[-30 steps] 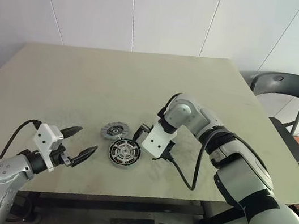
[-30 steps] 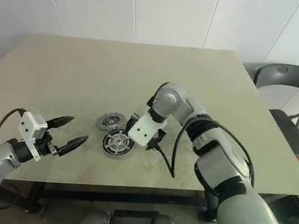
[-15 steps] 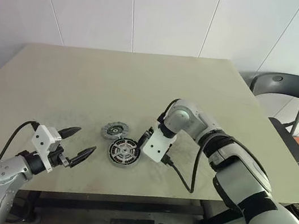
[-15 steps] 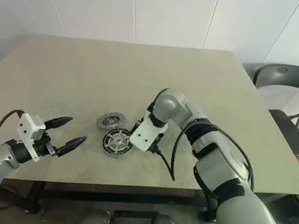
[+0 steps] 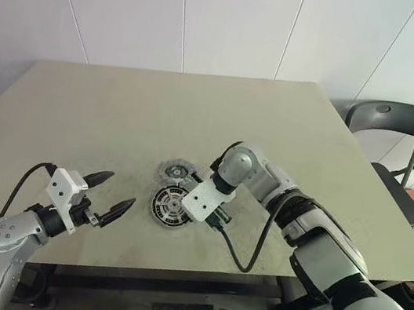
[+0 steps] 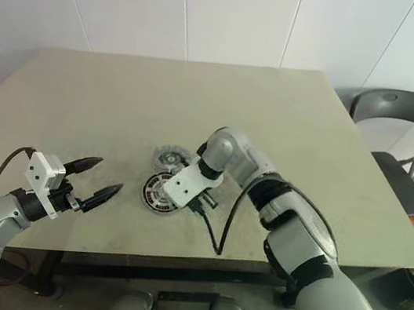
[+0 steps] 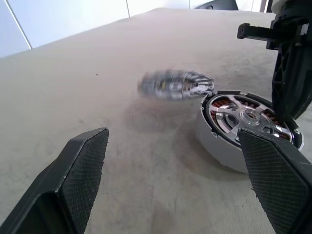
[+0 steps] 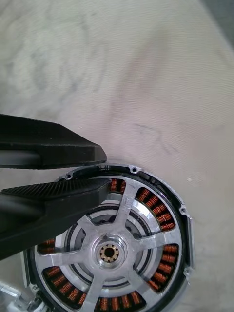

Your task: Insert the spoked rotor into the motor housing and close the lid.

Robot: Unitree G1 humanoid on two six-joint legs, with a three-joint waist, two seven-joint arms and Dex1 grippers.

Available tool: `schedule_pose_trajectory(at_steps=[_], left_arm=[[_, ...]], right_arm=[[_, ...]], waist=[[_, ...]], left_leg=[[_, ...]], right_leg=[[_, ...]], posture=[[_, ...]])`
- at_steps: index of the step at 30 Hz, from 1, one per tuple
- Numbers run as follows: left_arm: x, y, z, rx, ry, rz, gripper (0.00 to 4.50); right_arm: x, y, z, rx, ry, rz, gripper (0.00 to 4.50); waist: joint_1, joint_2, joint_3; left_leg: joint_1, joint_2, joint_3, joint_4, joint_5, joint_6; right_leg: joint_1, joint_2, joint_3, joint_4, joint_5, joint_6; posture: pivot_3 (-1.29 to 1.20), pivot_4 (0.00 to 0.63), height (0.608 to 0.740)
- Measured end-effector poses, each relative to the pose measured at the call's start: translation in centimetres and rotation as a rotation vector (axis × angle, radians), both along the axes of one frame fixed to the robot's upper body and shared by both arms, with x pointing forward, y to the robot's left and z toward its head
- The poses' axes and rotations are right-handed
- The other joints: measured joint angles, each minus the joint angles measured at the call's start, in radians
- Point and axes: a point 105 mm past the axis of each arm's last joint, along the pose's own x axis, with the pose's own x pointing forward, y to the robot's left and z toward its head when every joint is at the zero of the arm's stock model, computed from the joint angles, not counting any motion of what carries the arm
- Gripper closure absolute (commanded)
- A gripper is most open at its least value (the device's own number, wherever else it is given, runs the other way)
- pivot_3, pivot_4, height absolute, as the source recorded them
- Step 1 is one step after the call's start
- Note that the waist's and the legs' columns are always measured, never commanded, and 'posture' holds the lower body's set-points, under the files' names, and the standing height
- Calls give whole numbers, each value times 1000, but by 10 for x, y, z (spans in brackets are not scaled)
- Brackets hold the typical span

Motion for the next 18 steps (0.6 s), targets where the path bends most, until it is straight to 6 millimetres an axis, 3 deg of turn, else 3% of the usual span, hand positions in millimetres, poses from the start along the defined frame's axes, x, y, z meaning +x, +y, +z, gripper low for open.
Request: schedule_pose_trajectory(at_steps=[11,18], left_arm=[[0,1,-1,0,0,2,0],[0,1,0,0,-7,12,0]], right_arm=[[-17,37,19,-46,355,-517,4430],[-1,37,17,-23,302,-687,4430]], waist=[[3,0,0],[2,0,0]], left_leg=[[-1,0,0,1,0,0],[-2,0,0,1,0,0]], right_leg=[[-1,0,0,0,0,1],[-2,0,0,0,-1,1]], posture=[[0,0,740],[0,0,740]])
